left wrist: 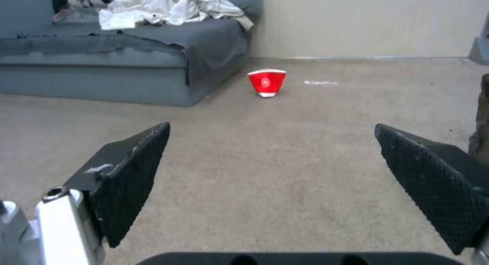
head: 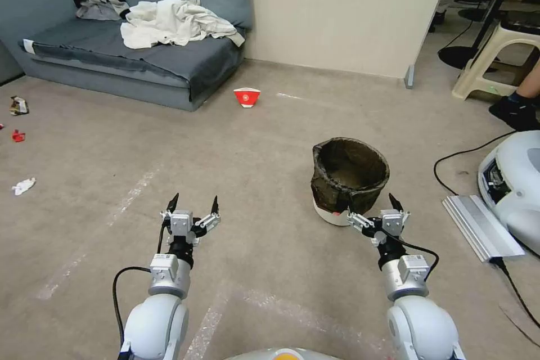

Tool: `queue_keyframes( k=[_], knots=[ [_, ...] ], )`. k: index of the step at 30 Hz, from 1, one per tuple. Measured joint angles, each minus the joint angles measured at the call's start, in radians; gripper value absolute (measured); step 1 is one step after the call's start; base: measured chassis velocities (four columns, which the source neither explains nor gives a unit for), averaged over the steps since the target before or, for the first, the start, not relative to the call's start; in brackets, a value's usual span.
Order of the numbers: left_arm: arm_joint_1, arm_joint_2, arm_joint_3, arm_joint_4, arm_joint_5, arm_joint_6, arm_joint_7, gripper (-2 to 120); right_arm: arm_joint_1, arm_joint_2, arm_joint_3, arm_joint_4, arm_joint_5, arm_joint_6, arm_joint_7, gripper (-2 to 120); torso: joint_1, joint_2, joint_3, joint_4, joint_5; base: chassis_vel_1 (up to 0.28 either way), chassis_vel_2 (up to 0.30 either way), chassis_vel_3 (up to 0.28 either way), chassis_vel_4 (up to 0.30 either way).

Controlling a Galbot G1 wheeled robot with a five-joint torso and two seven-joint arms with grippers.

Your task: Pick up the trash can from the floor.

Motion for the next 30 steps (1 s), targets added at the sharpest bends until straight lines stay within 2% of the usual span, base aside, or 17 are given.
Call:
queue_keyframes(
  k=[30],
  knots=[
    [0.002, 0.000, -0.001, -0.003, 0.000, 0.000, 0.000, 100, -0.001, 0.000, 0.000, 0.001, 0.000, -0.001, 0.000, 100, 0.000, 0.000, 0.000, 0.0000, -0.0001, 0.000, 0.000, 0.000, 0.000]
  ],
)
